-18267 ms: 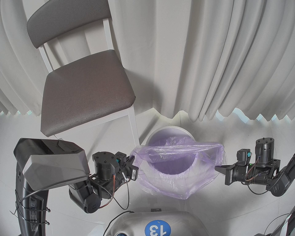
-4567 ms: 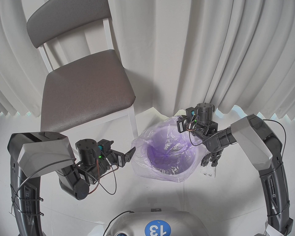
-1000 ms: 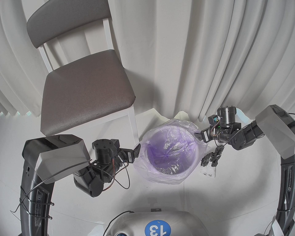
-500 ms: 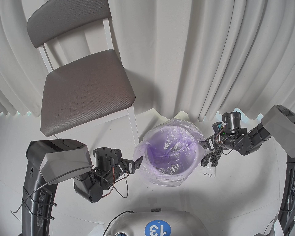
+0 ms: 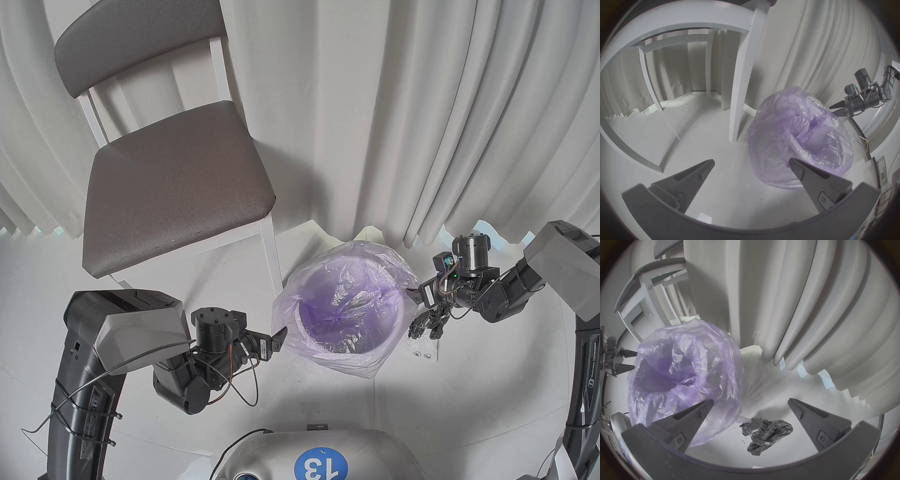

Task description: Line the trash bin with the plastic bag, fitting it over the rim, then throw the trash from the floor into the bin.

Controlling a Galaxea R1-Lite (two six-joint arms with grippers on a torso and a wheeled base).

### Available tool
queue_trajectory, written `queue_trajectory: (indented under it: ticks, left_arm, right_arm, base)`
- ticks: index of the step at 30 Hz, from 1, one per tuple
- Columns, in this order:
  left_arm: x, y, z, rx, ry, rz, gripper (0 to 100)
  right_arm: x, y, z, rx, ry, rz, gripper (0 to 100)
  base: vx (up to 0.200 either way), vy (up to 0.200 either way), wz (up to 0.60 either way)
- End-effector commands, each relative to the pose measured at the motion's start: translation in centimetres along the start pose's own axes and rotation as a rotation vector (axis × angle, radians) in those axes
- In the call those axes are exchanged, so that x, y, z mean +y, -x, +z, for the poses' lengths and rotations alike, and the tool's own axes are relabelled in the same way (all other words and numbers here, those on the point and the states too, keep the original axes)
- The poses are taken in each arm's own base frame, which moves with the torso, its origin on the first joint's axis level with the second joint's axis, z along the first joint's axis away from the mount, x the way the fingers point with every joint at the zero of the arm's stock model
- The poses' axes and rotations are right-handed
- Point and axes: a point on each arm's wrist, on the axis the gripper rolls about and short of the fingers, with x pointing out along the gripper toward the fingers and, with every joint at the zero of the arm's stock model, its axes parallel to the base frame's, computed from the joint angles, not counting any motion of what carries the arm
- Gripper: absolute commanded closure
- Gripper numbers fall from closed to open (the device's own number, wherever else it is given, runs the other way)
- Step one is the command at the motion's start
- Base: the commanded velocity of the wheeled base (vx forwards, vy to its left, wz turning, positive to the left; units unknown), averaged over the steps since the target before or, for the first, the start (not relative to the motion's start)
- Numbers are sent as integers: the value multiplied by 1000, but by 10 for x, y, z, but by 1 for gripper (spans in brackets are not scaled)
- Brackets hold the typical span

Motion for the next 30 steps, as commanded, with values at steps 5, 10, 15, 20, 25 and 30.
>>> queue_trajectory:
  ticks: [5,10,15,20,25,30]
  left_arm:
    - [-1,-14,-13,6,6,9,0]
    - [-1,-19,-17,4,8,9,0]
    - [0,-26,-26,11,7,16,0]
    - [-5,-34,-29,-2,7,41,0]
    - [-6,-36,-27,-7,9,43,0]
    - [-8,-38,-28,-19,-7,90,0]
  right_arm:
    - [1,-35,-38,49,-13,-1,0]
    - [7,-51,-47,18,-65,5,0]
    - [12,-64,-52,18,-98,13,0]
    - [17,-73,-54,15,-94,19,0]
    - [17,-76,-52,7,-93,19,0]
    - [12,-64,-48,15,-92,12,0]
  base:
    - [0,0,0]
    - [0,0,0]
    - [0,0,0]
    - [0,0,0]
    - [0,0,0]
    - [0,0,0]
